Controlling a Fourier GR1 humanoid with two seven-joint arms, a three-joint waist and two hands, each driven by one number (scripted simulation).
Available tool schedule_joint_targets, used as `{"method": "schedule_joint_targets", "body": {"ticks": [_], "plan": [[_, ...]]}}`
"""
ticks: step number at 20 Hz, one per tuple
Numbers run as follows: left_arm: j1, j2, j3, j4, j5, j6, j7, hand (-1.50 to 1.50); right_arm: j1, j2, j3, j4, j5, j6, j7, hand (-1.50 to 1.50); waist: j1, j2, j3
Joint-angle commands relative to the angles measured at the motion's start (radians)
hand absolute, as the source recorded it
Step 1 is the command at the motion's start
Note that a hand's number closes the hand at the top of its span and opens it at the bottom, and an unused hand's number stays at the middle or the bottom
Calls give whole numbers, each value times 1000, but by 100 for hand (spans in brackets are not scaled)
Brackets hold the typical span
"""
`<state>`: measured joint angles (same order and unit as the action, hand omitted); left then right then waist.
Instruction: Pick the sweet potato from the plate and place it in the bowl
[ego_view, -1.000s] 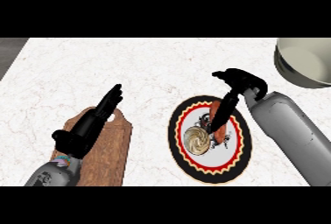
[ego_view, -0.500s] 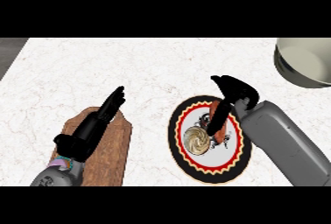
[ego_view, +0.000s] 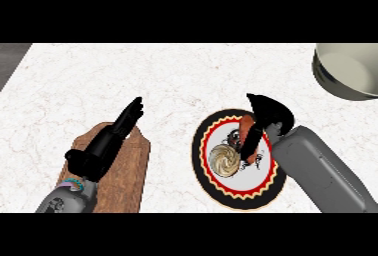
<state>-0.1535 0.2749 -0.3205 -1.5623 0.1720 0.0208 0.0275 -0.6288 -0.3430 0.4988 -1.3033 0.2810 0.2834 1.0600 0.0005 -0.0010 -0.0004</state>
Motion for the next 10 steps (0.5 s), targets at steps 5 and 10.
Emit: {"method": "schedule_joint_targets", "body": {"ticks": [5,10], "plan": [[-40,-27,50,13,-11,-34,29,0,32,26,-66,25,44,65,71,-150,0,1,0],[9,-47,42,-36,-57,-45,45,0,115,82,-72,51,137,19,-8,-150,1,0,0]]}}
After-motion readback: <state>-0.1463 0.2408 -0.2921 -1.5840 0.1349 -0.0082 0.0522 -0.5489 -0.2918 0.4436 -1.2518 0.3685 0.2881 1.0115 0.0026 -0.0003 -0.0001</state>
